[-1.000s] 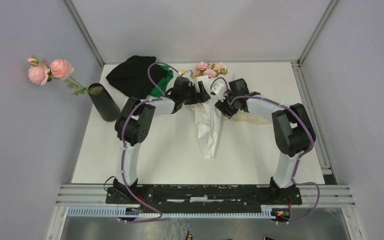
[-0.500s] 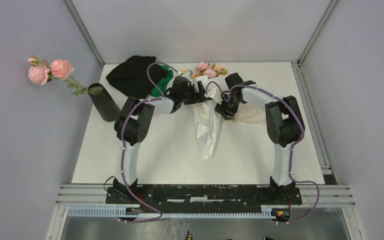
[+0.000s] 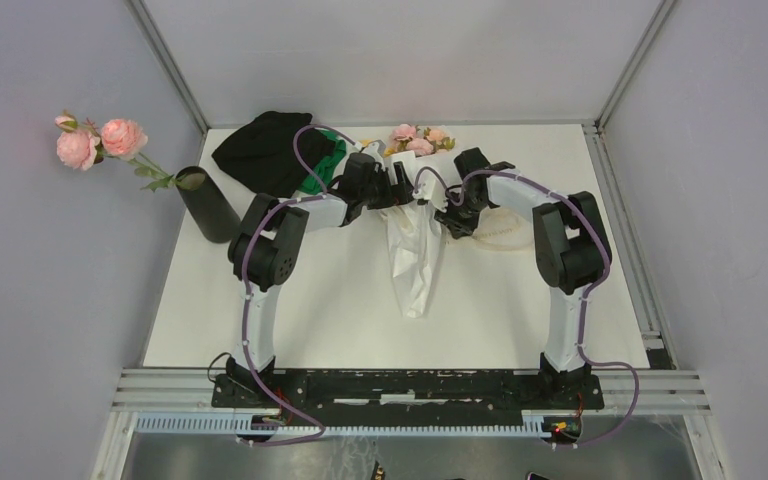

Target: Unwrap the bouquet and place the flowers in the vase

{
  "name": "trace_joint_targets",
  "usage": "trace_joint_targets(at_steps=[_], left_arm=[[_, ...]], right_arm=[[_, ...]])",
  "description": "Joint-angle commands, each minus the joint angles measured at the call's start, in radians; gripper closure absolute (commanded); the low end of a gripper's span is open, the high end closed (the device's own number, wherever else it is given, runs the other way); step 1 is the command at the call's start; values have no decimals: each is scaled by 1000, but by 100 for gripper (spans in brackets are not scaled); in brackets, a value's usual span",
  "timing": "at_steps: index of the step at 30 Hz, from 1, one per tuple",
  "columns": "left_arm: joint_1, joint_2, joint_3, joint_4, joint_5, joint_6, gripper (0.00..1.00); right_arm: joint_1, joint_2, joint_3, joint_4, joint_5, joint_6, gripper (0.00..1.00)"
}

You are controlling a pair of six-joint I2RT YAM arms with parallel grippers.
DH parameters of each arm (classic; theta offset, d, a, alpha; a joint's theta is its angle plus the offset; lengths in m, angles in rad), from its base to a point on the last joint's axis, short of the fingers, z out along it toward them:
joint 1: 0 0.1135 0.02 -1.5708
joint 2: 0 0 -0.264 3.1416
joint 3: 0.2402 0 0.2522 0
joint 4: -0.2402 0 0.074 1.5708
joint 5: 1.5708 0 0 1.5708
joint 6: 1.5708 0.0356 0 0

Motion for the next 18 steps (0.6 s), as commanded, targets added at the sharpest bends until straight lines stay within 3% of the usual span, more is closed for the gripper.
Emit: trace_joint_targets(at_steps=[1,3,10,18], left_arm=[[16,-14,-33,-84,-4,29,3],[15,-13,-36,-79,-2,28,3],[16,-14,-45,-73,0,27,3],[17,-28,-54,-70,4,25,2]], right_arm=[[-1,51,-24,19,7,9,84],[-1,48,-39,37,20,13,99],[-2,17,-30,75,101,64,100],[-42,-180,-99,320,306,265,100]])
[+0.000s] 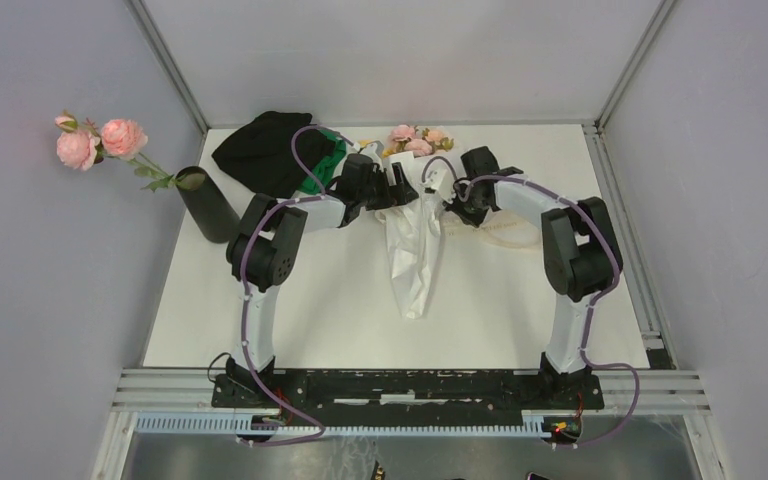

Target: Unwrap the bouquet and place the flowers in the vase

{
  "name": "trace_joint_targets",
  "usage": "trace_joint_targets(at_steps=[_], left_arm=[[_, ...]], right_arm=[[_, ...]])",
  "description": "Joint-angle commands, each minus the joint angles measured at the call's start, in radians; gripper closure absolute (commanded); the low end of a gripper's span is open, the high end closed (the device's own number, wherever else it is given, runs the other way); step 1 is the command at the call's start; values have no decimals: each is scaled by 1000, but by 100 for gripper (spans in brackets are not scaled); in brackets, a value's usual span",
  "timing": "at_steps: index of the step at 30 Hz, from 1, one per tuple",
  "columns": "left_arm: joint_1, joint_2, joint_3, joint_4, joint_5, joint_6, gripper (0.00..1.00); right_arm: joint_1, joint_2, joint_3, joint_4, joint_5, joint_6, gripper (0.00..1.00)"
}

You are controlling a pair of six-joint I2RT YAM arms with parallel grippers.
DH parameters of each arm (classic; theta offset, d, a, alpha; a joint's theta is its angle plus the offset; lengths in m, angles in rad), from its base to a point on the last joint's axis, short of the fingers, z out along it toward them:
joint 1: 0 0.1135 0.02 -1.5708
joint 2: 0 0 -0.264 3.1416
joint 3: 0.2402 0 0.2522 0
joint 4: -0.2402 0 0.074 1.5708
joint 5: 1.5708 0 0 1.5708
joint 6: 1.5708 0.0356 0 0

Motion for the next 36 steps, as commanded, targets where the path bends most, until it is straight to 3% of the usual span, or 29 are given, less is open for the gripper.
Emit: trace_joint_targets(at_steps=[1,7,12,16,22,26,31,34,36], left_arm=[[9,-16,-33,-84,-8,23,2],[8,-25,-45,-73,-5,18,2],[10,-31,-59,-53,-3,10,2],[8,-33,-66,-43,5,3,2],[8,-45,-76,-37,10,4,2],[-6,-82,-75,-44,0,16,2],[-40,-132,-25,-83,-55,55,2],[-53,-163,9,-108,-56,63,2],[-64,-192,34,-130,-54,68,2]], right_arm=[[-42,-148,-29,184,198,157,100],[-109,-323,-127,370,360,330,100],[-163,-446,-153,430,551,480,100],[-189,-555,-192,533,640,529,100],[-196,-641,-223,544,619,537,100],[-195,-658,-372,594,591,532,100],[-195,-672,-614,722,607,595,86],[-194,-665,-683,765,604,611,63],[-195,-661,-692,766,596,617,56]])
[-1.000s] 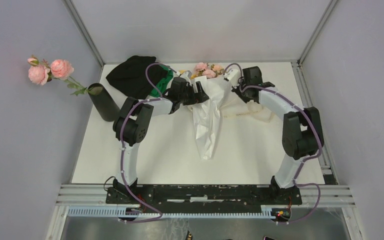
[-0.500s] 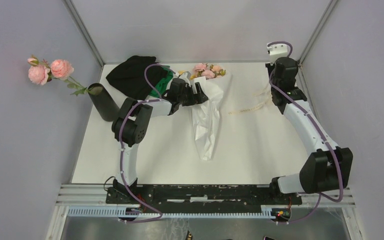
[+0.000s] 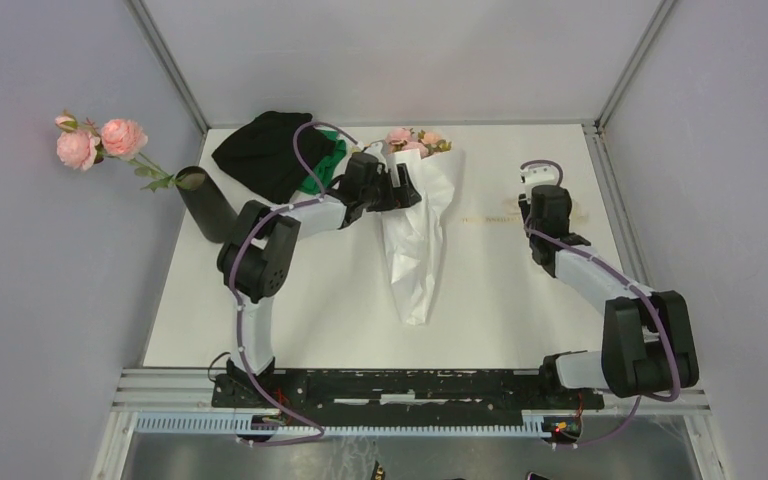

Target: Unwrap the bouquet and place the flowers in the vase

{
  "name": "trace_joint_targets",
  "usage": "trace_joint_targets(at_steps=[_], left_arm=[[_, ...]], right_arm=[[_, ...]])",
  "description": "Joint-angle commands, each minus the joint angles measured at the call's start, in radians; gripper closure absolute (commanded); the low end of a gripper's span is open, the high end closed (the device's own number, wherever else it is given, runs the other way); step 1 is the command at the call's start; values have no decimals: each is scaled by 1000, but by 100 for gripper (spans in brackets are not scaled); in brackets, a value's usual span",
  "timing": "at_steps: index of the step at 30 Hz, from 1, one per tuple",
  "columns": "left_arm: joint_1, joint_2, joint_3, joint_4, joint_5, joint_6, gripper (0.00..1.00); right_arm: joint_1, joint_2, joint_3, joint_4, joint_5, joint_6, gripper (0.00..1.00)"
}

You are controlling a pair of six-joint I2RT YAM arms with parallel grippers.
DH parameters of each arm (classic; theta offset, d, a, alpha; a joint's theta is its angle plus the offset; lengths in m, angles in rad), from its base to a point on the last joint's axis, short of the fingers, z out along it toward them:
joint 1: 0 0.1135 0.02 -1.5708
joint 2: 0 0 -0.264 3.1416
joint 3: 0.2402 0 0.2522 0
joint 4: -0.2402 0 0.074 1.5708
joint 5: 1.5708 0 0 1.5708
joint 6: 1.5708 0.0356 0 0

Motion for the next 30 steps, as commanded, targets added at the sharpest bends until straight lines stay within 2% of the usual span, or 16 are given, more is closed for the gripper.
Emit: trace_joint_targets(at_steps=[1,6,9,12,18,22,26,30], left_arm=[[-30,-118,88,-57,-14,59,2],[-83,-170,178,-102,-46,85,2],[-109,-185,240,-149,-58,105,2],[-131,-222,242,-170,-72,111,2],[-184,-317,116,-156,-124,96,2],[-242,-328,50,-144,-193,89,2],[-245,-314,-27,-152,-289,47,2],[-240,-380,-215,-57,-351,6,2]], right_arm=[[4,-9,-6,115,-10,42,52],[33,-23,27,103,-133,35,51],[87,-2,58,84,-142,20,51],[152,21,61,93,-134,20,51],[262,90,62,154,-184,73,52],[265,93,52,182,-218,111,53],[265,60,31,181,-234,105,53],[267,24,11,167,-240,61,53]])
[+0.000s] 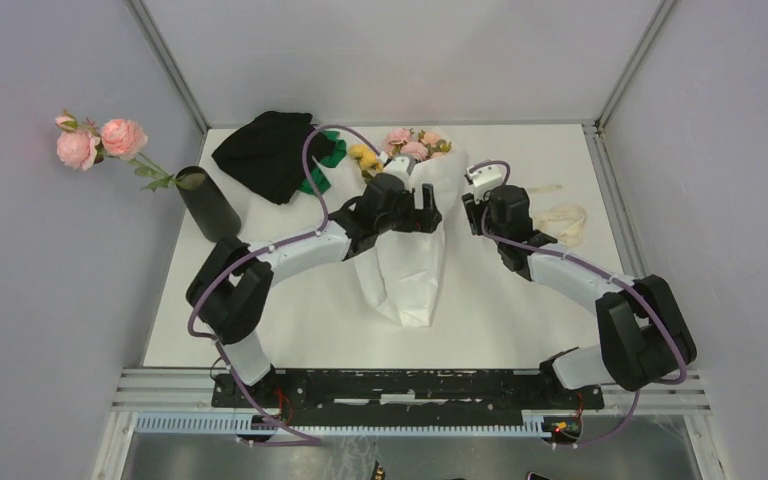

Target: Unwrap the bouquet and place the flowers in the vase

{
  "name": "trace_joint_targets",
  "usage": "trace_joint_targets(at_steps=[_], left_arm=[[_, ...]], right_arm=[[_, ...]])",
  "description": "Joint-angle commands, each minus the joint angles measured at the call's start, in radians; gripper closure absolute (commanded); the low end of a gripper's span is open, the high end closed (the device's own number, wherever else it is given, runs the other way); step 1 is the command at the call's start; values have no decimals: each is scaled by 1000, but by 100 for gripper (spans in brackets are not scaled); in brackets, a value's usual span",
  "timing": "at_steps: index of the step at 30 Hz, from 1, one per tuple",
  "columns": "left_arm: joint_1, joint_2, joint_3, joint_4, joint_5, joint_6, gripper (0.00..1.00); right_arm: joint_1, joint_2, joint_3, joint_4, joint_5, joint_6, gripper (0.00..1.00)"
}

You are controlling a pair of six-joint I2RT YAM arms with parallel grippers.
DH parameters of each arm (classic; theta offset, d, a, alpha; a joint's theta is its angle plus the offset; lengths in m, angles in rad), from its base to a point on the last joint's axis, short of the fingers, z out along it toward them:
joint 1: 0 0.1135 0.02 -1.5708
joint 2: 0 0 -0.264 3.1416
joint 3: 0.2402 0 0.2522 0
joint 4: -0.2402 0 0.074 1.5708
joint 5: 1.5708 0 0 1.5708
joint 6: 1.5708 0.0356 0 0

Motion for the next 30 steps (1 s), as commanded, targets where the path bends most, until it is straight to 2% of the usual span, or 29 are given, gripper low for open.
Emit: trace_joint_targets(at_steps=[1,6,9,16,20,24,26,27,30], left_arm=[[13,-91,-197,100,-143,-63,2],[15,-185,-372,143,-263,-98,3],[15,-236,-434,182,-283,-97,4],[24,-328,-381,54,-384,-49,3],[72,-309,-323,-25,-352,-43,2],[119,-288,-356,-17,-322,-129,1],[144,-280,-407,21,-284,-170,3],[153,-281,-433,49,-266,-188,11],[160,-291,-555,244,-186,-240,16]], right_arm=[[1,-65,-19,32,-17,-28,53],[9,-60,-15,31,-29,-26,53],[22,-43,-7,40,-34,-17,53],[61,-16,17,27,-35,-13,53],[67,-20,20,20,-26,-14,52],[67,-32,18,11,-15,-25,53],[67,-36,19,4,-3,-31,52],[66,-35,19,1,1,-35,52],[67,-33,19,-1,0,-37,52]])
